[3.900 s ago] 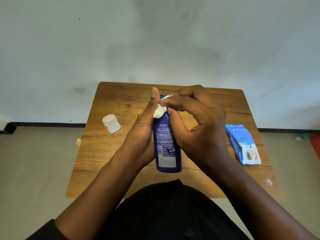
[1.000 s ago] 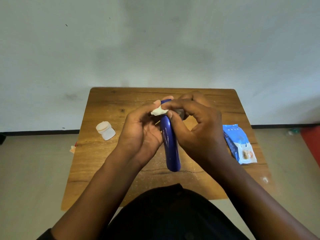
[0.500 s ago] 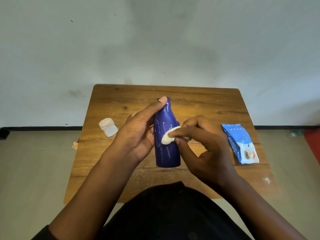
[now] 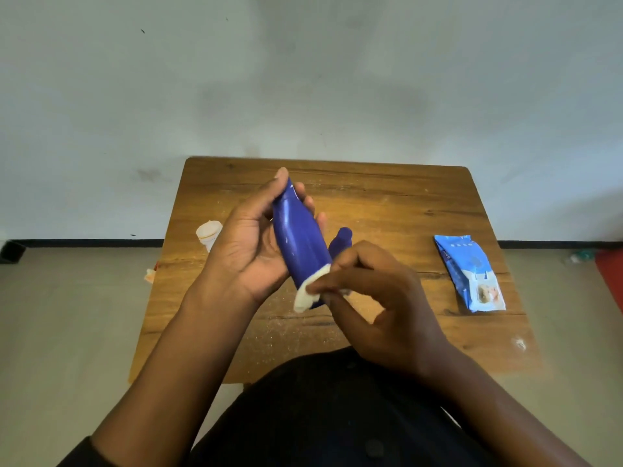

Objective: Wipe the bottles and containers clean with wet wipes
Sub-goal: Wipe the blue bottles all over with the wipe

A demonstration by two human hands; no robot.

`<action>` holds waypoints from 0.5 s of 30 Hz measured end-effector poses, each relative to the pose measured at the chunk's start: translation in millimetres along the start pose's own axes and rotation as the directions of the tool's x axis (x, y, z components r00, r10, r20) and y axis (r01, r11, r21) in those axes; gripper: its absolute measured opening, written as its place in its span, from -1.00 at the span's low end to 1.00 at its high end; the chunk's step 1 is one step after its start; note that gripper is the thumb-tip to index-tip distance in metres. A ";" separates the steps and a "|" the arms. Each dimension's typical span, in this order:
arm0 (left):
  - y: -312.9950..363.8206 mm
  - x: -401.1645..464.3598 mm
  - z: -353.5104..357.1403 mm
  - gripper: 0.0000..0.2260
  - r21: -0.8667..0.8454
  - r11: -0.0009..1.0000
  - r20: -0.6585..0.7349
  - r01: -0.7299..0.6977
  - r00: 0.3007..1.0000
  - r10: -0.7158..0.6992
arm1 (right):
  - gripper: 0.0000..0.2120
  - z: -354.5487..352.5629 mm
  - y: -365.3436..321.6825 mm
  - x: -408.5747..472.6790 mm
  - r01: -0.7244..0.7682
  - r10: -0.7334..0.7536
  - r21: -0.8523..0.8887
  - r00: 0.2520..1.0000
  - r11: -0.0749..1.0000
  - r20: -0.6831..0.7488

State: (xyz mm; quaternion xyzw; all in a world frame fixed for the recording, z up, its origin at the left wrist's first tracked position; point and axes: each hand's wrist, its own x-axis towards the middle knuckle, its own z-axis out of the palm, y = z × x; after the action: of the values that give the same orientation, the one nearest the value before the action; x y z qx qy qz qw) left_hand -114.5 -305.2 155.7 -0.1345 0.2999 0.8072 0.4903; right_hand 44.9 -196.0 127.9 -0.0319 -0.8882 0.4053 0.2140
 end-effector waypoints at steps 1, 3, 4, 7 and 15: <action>1.3 -0.7 -0.5 -0.70 -0.014 1.000 -0.005 -0.012 1.000 0.012 | -0.83 0.4 0.8 -4.0 0.001 -0.001 -0.007 1.000 1.000 0.009; 1.1 -1.1 -1.4 -0.71 -0.022 1.000 0.001 -0.017 1.000 0.017 | -0.82 -1.1 1.4 -5.0 0.007 -0.007 -0.002 1.000 1.000 0.000; -0.3 -1.0 -1.3 -0.72 -0.014 1.000 0.009 -0.012 1.000 0.012 | -0.82 -2.6 1.2 -2.3 0.017 -0.017 -0.004 1.000 1.000 -0.009; -7.2 -4.4 4.2 -0.62 0.042 0.999 0.024 0.006 1.000 -0.007 | -0.80 -5.0 -1.0 15.2 0.026 -0.029 -0.063 0.998 0.998 -0.054; -14.7 -8.4 10.7 -0.57 0.000 0.998 0.015 0.060 0.998 -0.060 | -0.77 -3.0 -1.1 57.1 -0.069 0.035 -0.172 0.981 0.983 -0.189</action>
State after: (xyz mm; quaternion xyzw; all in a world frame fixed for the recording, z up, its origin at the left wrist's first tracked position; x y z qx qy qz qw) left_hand -96.8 -299.6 163.2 -0.1374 0.2919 0.7930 0.5168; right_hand -5.5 -181.5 150.7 -0.1118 -0.8959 0.3251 0.2814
